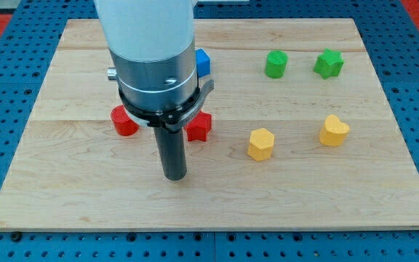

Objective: Move the red star right to the red circle

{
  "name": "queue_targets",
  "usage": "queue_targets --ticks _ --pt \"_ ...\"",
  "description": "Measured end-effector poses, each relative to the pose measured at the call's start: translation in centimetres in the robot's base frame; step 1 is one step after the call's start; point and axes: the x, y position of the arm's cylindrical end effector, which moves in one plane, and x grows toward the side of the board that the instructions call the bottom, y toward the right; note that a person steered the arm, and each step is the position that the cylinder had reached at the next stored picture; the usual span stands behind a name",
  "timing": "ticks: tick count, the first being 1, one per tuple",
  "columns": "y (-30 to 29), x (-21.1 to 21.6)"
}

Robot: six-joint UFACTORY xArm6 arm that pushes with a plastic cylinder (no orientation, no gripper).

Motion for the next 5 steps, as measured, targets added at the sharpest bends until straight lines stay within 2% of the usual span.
queue_targets --ticks 2,3,4,5 --pt "6.6 -0.4" --pt "4.2 -1.2" --pt "6.1 -2.6" --pt "5.5 -6.5"
